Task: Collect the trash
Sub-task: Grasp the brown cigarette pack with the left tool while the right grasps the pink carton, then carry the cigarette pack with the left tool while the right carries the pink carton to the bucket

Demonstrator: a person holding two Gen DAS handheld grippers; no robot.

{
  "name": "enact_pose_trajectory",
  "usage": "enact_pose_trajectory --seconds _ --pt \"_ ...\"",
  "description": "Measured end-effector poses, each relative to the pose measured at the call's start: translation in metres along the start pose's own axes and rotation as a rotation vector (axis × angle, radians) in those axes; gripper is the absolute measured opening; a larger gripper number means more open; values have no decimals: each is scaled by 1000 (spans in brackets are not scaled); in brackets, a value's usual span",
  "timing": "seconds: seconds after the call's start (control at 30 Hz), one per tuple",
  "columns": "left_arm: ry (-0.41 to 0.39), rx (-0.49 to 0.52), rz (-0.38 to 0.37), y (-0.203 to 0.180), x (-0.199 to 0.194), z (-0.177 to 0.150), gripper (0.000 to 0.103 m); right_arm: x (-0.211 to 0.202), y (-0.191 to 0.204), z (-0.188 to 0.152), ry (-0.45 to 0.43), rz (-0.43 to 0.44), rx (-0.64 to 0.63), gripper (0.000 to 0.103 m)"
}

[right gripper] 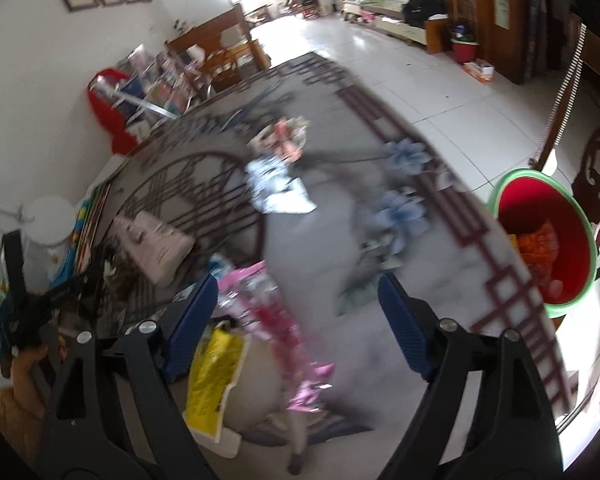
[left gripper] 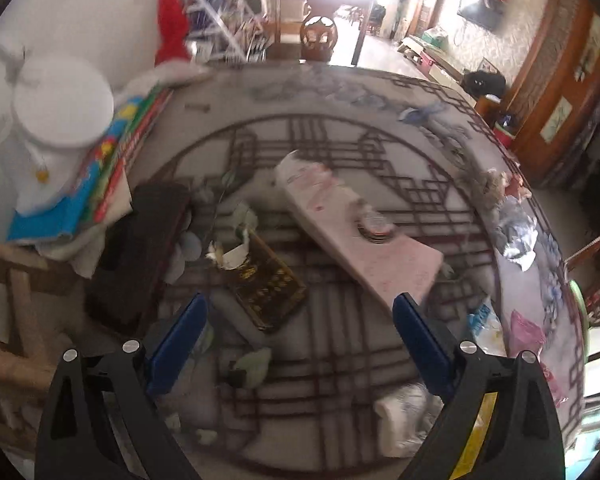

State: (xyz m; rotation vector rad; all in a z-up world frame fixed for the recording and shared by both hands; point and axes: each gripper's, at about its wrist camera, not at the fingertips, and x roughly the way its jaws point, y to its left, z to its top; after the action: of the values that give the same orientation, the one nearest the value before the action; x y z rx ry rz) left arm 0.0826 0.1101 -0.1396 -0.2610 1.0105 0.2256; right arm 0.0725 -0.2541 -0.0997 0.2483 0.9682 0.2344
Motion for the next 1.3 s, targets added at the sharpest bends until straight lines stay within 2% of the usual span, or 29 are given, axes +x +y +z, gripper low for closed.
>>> enact_pose_trajectory --seconds 0.13,0.2,0.23,0.33,0.4,0.43,0.57,0.63,0.73,0.9,1.07,1.17,1.3 --pt "50 -114 -24 29 25 4 88 4 20 -6 20 -6 -30 81" --pt "76 -177 -60 41 39 6 86 7 27 -7 31 -15 -49 82" --pt "90 -199 -73 44 46 6 82 9 30 -7 38 -20 -56 82" --pt "117 -231 -94 45 59 6 79 16 39 -7 57 -28 -80 82" --pt "122 -229 -88 42 66 6 72 20 48 -4 67 -30 -109 82" --pt "129 -227 -86 41 69 5 61 23 54 -3 71 -28 -127 82" --pt "107 -224 -73 39 68 6 50 35 79 11 82 -8 -224 82" --pt "106 -209 -106 37 66 4 43 45 97 20 92 18 -277 82" --pt "102 -185 -129 41 58 -1 43 72 127 34 135 64 -368 82" --pt "71 -103 -113 38 29 -15 43 137 188 47 252 89 -586 82" --pt "83 -49 -116 36 15 -30 43 190 217 49 383 141 -600 82" --pt "110 -51 -115 37 19 -37 45 215 228 47 425 104 -615 82" --pt "125 -65 -90 43 23 -46 48 227 235 41 463 104 -634 82"
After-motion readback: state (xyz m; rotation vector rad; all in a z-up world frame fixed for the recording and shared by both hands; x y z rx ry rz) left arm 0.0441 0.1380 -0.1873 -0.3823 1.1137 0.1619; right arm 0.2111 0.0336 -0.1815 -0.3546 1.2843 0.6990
